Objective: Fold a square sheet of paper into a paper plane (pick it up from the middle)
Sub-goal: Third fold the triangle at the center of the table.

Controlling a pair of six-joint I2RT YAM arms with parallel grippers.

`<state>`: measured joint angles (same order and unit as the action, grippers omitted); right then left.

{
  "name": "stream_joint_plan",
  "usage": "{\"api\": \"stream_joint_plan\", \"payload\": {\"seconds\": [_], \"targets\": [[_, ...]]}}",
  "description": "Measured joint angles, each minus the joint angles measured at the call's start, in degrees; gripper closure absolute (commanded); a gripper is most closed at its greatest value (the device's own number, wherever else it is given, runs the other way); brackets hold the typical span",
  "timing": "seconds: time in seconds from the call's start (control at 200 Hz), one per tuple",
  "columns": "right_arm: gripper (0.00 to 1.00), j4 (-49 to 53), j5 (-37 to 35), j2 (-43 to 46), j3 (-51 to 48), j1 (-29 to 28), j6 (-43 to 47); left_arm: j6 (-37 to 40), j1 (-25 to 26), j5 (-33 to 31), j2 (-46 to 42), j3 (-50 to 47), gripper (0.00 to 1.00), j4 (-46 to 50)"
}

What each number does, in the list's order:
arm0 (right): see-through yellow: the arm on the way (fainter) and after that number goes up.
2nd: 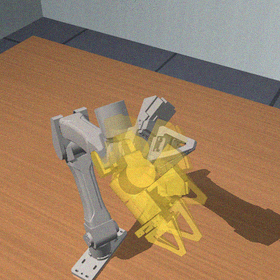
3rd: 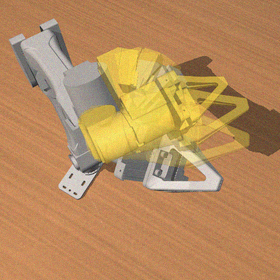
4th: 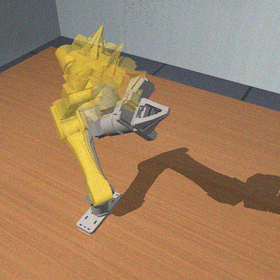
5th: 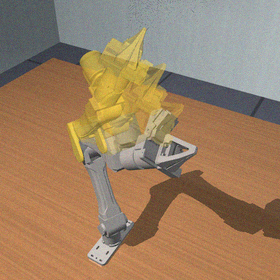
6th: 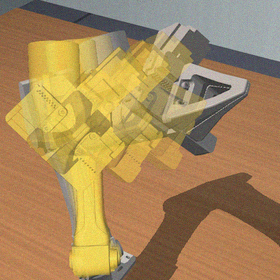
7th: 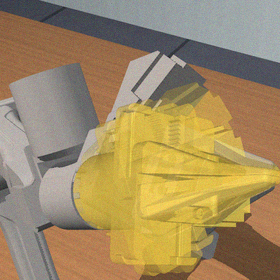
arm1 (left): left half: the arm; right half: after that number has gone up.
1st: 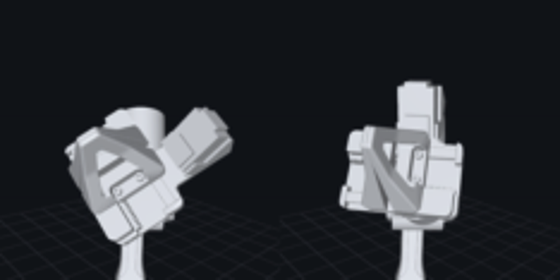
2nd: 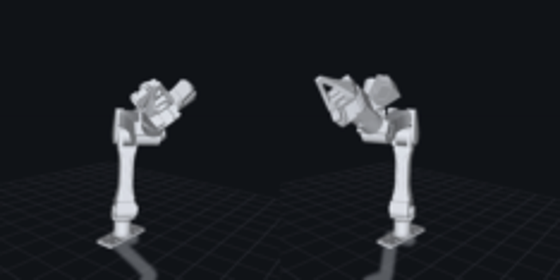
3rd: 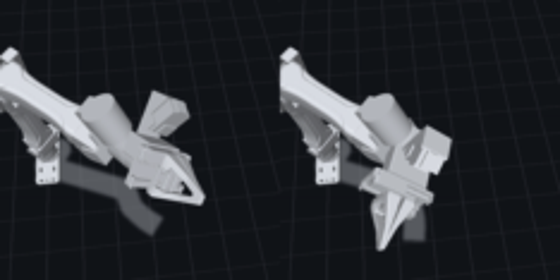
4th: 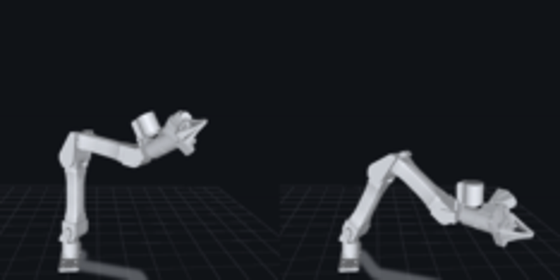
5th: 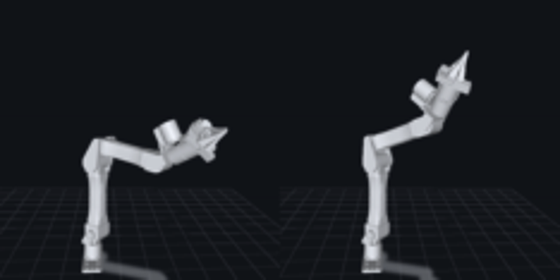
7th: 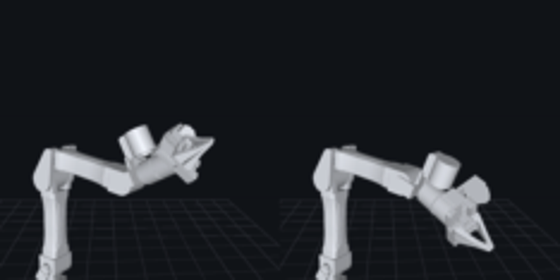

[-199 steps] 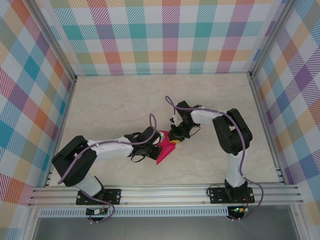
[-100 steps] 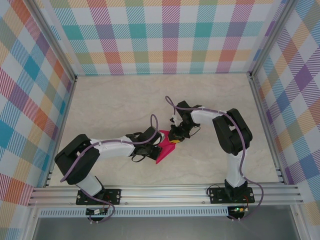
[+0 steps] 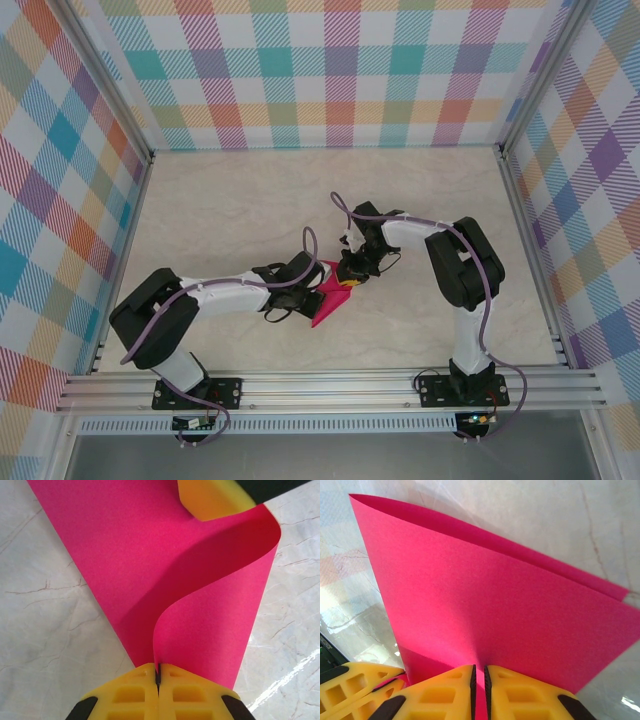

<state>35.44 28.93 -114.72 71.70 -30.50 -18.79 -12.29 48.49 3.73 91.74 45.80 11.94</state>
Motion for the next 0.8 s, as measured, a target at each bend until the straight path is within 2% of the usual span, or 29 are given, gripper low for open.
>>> {"api": "stream_joint_plan", "payload": {"seconds": [0.63,0.805], "targets": [[0.82,-0.22,0.0,0.11,0.0,0.0,-1.11,-0.31,0.0,-1.33,0.76,-0.35,1.0,-0.66],[0.8,-0.87,-2.51,4.11,-0.02,0.7,-3.52,-0.52,0.0,-1.33,0.55,-1.01,1.0,-1.81]]}}
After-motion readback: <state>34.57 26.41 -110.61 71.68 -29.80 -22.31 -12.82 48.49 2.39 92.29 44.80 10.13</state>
